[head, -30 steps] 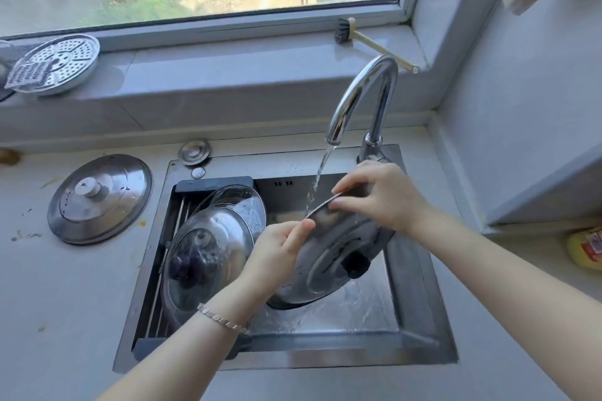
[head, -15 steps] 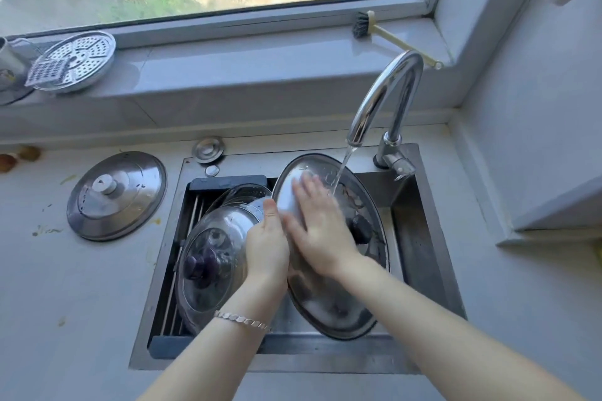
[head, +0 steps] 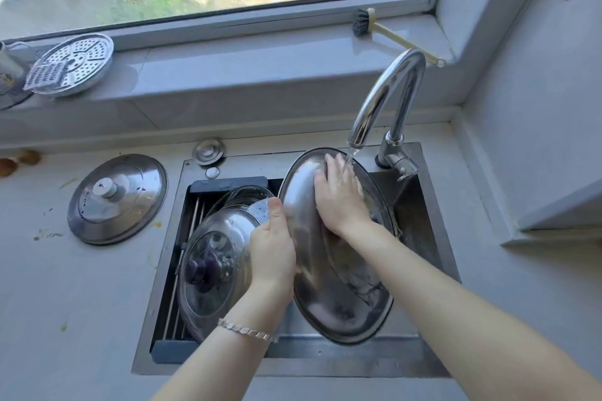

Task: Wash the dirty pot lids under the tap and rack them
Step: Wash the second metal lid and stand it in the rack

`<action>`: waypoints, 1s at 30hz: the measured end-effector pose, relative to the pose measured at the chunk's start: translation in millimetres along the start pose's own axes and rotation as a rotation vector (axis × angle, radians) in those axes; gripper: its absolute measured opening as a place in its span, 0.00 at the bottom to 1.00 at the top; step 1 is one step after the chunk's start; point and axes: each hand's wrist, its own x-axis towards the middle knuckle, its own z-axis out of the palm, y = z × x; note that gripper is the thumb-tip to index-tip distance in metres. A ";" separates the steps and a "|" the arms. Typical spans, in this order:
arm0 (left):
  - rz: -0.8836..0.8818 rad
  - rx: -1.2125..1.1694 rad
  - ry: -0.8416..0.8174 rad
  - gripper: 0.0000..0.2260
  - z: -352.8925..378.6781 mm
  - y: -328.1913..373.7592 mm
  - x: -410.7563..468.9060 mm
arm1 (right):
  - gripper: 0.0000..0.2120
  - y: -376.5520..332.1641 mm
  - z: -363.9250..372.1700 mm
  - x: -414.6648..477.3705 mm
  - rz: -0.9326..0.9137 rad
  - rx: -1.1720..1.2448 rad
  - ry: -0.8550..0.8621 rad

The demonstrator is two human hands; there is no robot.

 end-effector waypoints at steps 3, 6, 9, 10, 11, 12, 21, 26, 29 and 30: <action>-0.015 -0.015 0.003 0.27 1.7 2.1 0.4 | 0.31 -14.3 15.9 -30.6 -0.294 -0.147 -0.035; -0.041 -0.035 0.002 0.26 -0.4 1.1 1.3 | 0.37 -11.6 17.6 -34.5 -0.358 -0.208 -0.046; 0.025 0.016 0.004 0.25 -2.4 -1.5 -5.0 | 0.29 -9.7 5.5 0.1 -0.087 -0.086 -0.036; 0.052 0.029 0.003 0.24 -2.9 -1.7 -9.1 | 0.28 -6.3 2.2 14.3 0.006 -0.045 -0.013; 0.075 0.043 0.006 0.23 -3.8 -2.9 -12.7 | 0.28 -2.4 -0.4 25.8 0.104 0.008 0.004; 0.092 0.048 0.012 0.24 -4.7 -4.2 -16.0 | 0.28 7.1 0.0 38.4 0.202 0.053 0.025; 0.059 -0.009 0.061 0.23 0.7 -0.8 -8.3 | 0.33 4.5 5.1 37.4 0.357 0.121 0.165; -0.012 -0.182 0.129 0.22 1.0 10.4 7.8 | 0.41 -18.8 37.5 -42.0 -0.300 -0.133 0.077; 0.004 -0.138 0.129 0.23 -5.0 3.7 8.6 | 0.36 -10.4 28.8 -17.2 -0.166 -0.115 0.040; 0.011 -0.116 0.116 0.22 -5.2 1.0 5.8 | 0.34 -11.3 22.6 -4.0 -0.052 -0.069 0.030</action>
